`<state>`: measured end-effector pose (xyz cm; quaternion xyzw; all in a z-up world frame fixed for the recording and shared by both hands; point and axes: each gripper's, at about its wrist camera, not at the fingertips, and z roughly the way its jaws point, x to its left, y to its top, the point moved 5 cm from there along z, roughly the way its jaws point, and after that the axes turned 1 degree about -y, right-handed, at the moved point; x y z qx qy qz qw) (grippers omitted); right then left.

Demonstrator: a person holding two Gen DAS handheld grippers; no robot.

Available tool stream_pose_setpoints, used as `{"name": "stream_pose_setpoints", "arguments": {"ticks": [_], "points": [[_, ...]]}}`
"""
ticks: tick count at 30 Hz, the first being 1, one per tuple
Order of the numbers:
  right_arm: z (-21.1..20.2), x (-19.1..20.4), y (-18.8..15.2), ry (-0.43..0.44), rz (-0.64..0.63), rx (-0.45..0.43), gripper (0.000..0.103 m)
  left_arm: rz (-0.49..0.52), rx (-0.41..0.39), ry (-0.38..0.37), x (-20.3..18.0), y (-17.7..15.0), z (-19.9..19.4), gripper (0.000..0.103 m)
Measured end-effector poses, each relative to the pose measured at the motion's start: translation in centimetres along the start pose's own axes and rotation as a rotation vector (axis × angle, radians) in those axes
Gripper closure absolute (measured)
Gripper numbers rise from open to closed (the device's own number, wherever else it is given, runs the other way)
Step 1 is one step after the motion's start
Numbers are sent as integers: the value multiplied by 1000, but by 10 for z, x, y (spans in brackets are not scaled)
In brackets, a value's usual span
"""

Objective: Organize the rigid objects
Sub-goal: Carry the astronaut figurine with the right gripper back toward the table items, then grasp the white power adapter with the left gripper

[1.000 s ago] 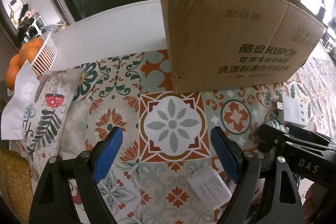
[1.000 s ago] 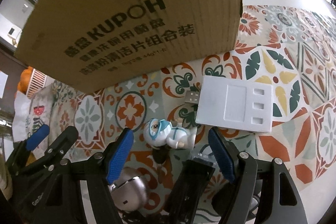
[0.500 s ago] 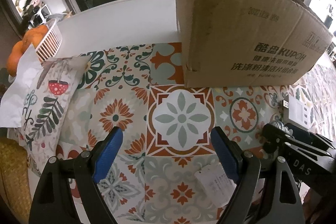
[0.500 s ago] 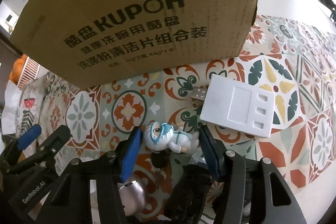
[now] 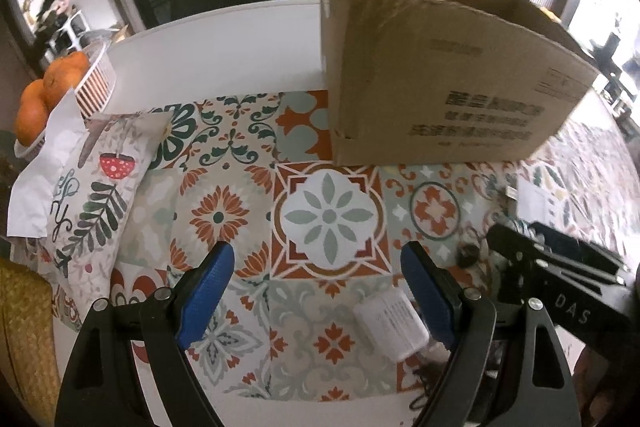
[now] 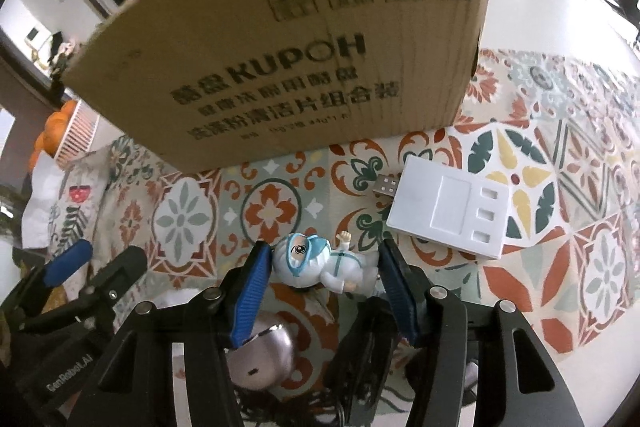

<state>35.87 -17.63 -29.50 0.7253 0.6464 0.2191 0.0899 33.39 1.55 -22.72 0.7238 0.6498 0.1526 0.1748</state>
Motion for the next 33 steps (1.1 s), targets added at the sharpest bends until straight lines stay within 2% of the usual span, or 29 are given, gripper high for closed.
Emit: {"name": "stream_pose_setpoints", "arguments": {"ticks": [7,10,13,19,27,33], "points": [[-19,12,-14,-13,-64,-31,47,114,-21,-78,-5,-24,-15,19],[-23,18,-24,-21,-94,-38,47,188,-15,-113,-10,-33,-17,20],[-29,20,-32,-31,-133,-44,47,220,-2,-157,-15,-38,-16,21],[-26,17,-40,-50,-154,-32,47,283,3,-234,-25,-44,-8,28],[-23,23,-46,-90,-199,-41,47,436,3,-279,-33,-44,-2,33],[-19,24,-45,-115,-231,-37,47,460,40,-332,-37,-48,10,42]]}}
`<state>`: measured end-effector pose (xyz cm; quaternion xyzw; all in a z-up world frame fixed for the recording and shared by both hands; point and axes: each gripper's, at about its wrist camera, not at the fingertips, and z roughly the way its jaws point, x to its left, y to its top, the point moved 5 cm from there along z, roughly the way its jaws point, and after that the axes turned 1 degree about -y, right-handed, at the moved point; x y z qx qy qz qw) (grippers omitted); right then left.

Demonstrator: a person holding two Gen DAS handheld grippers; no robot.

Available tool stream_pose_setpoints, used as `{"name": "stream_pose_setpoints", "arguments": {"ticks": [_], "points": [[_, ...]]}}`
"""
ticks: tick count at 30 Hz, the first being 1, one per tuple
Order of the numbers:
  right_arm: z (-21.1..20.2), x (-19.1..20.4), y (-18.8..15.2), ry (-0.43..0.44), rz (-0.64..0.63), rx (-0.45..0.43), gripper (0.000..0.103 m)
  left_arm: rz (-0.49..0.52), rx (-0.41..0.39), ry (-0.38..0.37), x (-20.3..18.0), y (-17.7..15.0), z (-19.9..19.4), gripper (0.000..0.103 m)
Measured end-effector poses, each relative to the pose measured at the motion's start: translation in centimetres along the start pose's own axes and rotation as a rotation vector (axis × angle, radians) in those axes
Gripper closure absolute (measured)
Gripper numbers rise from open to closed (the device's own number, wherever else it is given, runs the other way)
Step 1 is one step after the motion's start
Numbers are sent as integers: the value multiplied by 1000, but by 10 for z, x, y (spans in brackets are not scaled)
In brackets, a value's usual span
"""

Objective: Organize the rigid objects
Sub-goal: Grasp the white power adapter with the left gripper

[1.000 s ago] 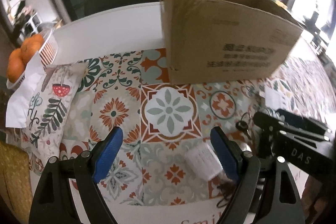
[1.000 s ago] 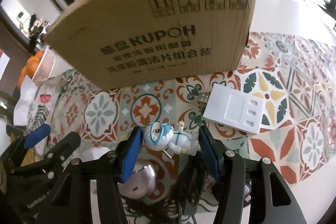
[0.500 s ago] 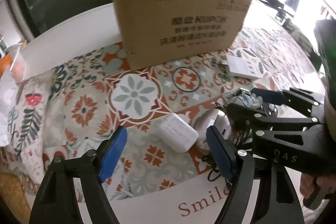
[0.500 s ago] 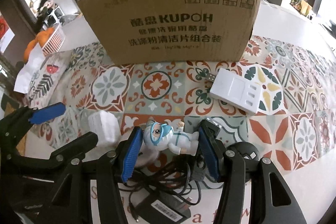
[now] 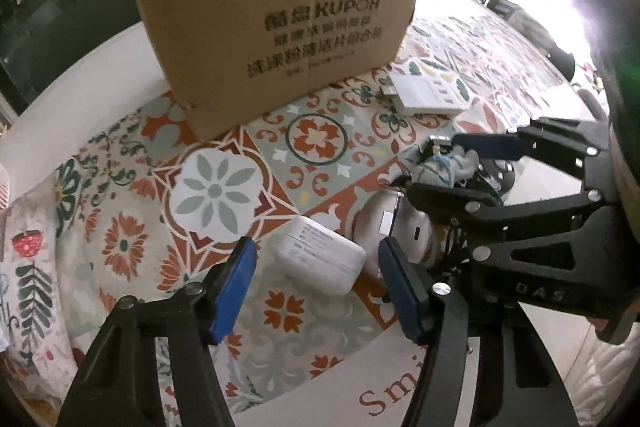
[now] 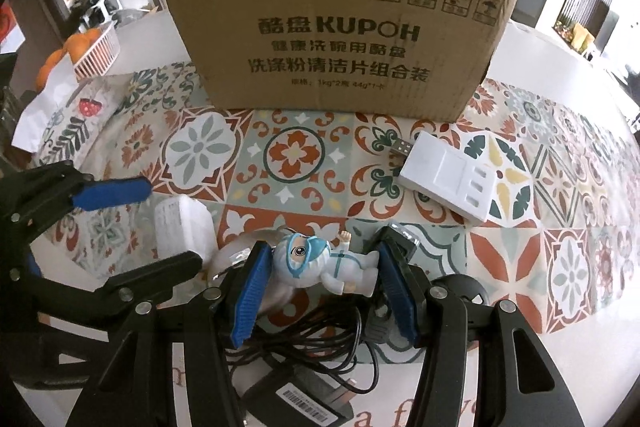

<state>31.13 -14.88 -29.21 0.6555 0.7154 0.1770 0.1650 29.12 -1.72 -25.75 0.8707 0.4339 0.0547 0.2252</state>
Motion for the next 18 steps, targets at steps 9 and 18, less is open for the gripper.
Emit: {"name": "stream_pose_setpoints", "arguments": {"ticks": [9,18], "points": [[0,3,2,-9,-22,-5,47,2,0,-36,2,-4,12,49],[0,3,5,-23,-21,-6,47,-6,-38,-90,2,2,19,52]]}}
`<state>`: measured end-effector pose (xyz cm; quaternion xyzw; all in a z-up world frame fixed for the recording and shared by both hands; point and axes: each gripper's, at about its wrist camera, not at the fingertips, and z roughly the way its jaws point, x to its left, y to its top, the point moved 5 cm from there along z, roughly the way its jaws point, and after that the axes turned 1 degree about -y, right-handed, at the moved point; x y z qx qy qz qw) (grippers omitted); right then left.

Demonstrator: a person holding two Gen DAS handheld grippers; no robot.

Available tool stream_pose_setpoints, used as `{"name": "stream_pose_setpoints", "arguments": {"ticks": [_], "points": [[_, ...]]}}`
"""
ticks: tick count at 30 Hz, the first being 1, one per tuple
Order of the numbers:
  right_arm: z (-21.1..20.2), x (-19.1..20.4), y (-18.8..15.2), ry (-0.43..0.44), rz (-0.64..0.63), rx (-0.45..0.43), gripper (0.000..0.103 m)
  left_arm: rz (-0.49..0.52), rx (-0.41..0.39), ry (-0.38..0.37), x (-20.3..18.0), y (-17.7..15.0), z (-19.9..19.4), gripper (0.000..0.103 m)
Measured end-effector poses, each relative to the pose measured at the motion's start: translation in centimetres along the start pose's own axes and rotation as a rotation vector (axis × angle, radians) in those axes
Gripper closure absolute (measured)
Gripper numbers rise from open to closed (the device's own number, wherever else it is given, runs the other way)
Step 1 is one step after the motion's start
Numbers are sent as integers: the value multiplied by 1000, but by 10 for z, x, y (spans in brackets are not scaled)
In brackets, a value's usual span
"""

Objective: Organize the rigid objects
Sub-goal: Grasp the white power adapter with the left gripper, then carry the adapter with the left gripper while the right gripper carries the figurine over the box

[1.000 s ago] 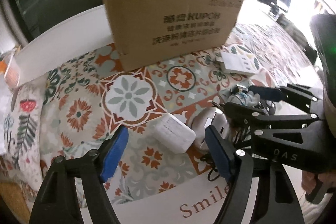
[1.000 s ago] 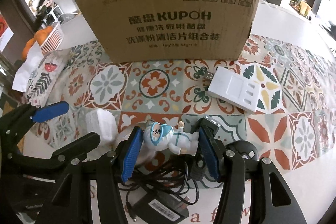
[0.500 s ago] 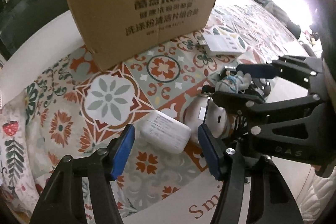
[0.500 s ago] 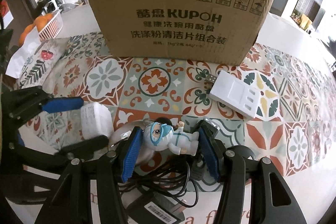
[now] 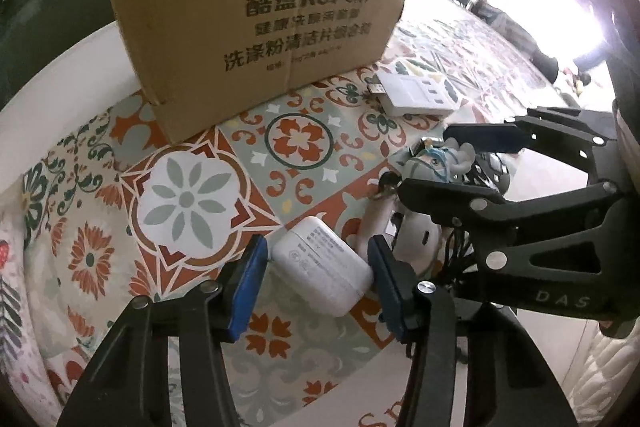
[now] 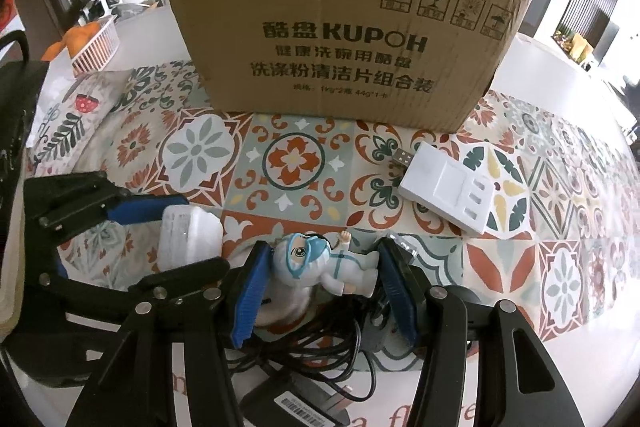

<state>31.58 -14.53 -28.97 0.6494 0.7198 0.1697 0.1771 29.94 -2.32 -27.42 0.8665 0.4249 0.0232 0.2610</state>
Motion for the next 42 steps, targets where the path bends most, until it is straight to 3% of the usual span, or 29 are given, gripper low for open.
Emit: {"name": "stream_pose_setpoints", "arguments": {"ticks": [11,17,42], "points": [[-2,2,0,8,0,-3,47,-126,-36,63,11,-10,-16,52],[-7,1,3,18,7,-19,47,-180,-99,146,15,-4,-35,52],[-80,-30,47,47,54,-245,47,-282,-296,224,-4,55,-101,52]]}}
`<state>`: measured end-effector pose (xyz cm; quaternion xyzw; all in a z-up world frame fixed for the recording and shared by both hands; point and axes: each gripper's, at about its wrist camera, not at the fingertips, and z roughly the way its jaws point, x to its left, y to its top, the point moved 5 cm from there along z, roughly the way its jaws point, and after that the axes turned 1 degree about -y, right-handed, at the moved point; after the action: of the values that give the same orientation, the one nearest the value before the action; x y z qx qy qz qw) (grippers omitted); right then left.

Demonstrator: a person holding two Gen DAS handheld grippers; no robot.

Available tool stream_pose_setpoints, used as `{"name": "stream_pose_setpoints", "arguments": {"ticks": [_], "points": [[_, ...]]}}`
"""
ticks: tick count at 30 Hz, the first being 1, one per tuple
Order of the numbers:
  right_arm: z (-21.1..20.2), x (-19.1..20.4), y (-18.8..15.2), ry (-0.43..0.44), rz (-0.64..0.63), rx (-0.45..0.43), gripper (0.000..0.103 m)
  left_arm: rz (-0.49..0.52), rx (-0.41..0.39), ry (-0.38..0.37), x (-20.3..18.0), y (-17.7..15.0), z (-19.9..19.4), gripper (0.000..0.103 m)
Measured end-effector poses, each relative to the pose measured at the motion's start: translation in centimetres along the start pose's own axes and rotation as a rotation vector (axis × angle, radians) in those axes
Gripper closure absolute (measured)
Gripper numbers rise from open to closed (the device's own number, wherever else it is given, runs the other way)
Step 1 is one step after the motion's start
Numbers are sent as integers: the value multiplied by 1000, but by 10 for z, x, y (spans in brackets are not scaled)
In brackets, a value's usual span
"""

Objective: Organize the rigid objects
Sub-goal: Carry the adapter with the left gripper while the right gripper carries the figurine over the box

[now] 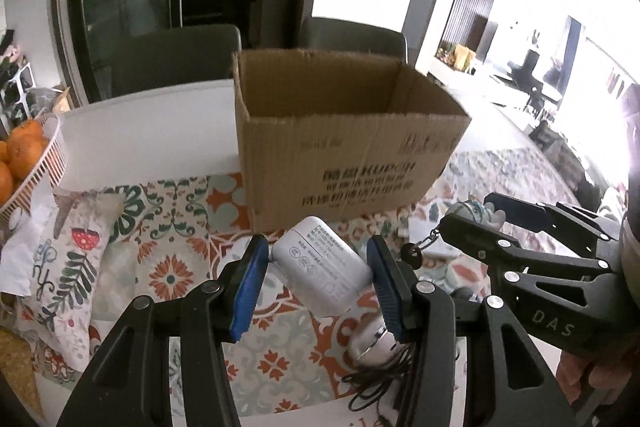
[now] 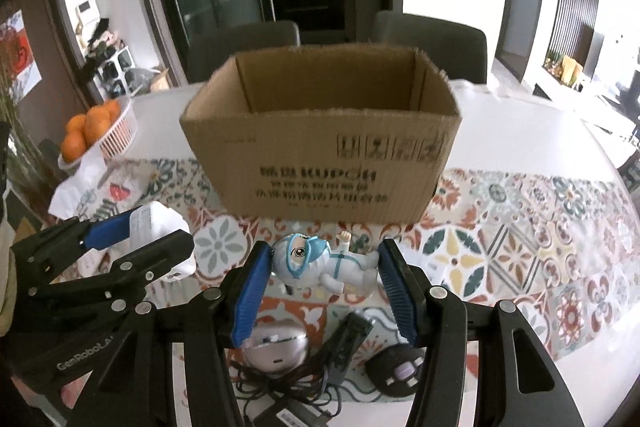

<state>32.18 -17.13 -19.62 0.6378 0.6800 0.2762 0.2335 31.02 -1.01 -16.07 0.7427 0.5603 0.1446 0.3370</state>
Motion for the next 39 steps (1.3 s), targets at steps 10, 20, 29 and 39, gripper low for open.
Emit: {"name": "stream_pose_setpoints", "arguments": {"ticks": [10,20,29,39], "points": [[-33,-10,32,14,11,-110,47,13,-77,13,-16,37,-23,52],[-48,-17,65,33,25,-176,47,29,-130,17,-24,75,-31,52],[-47,-25,98,16,13,-213,47,40,-142,42,-28,109,-23,52],[-29,-32,131,21,-3,-192,47,21,-106,70,-21,135,-3,52]]}}
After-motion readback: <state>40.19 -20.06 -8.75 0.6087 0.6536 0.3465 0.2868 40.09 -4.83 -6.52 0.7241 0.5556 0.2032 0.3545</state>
